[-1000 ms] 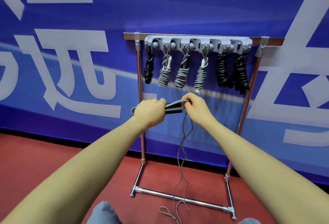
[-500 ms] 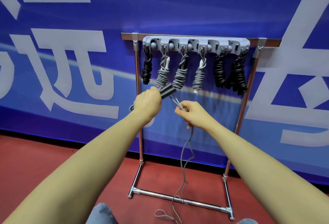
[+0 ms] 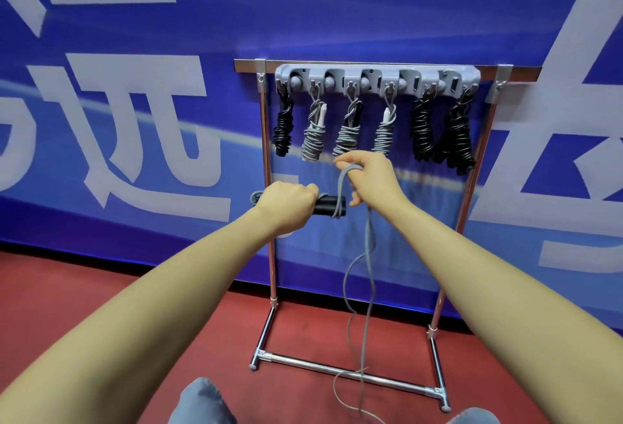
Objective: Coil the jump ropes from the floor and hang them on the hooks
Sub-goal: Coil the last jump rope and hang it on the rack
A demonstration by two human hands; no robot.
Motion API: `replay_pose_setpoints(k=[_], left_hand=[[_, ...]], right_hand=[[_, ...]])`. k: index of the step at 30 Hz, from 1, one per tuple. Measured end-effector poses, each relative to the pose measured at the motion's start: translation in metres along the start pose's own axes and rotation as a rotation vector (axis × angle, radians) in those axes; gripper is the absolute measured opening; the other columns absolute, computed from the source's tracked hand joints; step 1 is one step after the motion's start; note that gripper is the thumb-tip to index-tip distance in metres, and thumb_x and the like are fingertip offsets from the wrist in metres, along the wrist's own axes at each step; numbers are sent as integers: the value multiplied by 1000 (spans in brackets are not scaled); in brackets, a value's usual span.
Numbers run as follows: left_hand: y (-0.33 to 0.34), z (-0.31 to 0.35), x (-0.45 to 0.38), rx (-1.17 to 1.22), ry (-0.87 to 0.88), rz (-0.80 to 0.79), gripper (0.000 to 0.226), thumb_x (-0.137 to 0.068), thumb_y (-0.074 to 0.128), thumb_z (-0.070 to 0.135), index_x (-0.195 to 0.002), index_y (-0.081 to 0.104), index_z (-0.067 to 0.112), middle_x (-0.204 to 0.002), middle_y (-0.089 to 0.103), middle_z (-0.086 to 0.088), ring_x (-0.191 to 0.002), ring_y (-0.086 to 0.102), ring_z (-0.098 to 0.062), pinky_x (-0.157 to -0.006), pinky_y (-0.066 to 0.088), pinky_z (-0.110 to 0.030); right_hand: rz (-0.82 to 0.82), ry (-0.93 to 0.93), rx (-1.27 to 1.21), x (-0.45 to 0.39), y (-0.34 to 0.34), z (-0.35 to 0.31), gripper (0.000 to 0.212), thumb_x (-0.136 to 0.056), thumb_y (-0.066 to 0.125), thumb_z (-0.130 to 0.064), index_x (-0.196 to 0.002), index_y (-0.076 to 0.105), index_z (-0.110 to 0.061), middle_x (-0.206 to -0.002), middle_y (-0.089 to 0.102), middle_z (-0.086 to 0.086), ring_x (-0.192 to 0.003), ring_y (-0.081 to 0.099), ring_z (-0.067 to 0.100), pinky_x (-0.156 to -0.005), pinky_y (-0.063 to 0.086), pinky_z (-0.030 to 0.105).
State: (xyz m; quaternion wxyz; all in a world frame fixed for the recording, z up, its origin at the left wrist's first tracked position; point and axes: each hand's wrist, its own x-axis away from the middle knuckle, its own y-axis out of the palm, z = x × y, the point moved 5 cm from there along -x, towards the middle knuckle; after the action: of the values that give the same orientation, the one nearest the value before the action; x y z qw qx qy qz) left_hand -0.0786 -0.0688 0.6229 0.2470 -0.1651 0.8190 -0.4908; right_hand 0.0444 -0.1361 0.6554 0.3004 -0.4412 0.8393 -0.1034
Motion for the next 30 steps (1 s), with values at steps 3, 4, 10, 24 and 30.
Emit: replay_pose_setpoints(k=[3,4,10,24,30], left_hand=[[-11,6,0,-45,92,41,11,-93,39,12,-102,44,9,-85,62,-7,-64,47,-31,-55,31,-32],[-15,9,0,-66,129,52,11,-93,38,13,-102,44,9,-84,61,-7,-64,46,-30,-56,30,-32],[-45,14,-1,70,228,193,8,-91,44,9,-97,48,6,-79,55,-6,-67,53,-31,-52,28,-32],[-50,-9,-21,410,-374,206,12,-91,45,5,-103,46,3,-99,63,-16,-82,57,-36,-62,34,-36],[-27,-17,-15,345,-474,77,18,-89,47,-2,-107,50,0,-99,61,-14,-81,57,-32,-64,39,-35]], right_hand=[[-28,91,-24,-5,-3,4,9,-92,59,-15,-90,68,-13,-57,49,0,-34,41,10,-37,41,25],[-38,92,25,-5,-4,6,10,-91,62,-20,-87,68,-12,-61,52,-1,-39,41,10,-38,38,23],[-48,67,101,-5,-14,21,35,-94,57,-37,-84,69,-5,-79,66,2,-79,59,17,-74,46,33],[-171,30,213,11,0,18,24,-90,55,-17,-72,67,-6,-52,43,-5,-45,33,9,-43,28,18],[-309,-76,371,19,10,4,14,-80,52,-12,-78,62,-2,-68,59,12,-60,42,16,-59,46,40]])
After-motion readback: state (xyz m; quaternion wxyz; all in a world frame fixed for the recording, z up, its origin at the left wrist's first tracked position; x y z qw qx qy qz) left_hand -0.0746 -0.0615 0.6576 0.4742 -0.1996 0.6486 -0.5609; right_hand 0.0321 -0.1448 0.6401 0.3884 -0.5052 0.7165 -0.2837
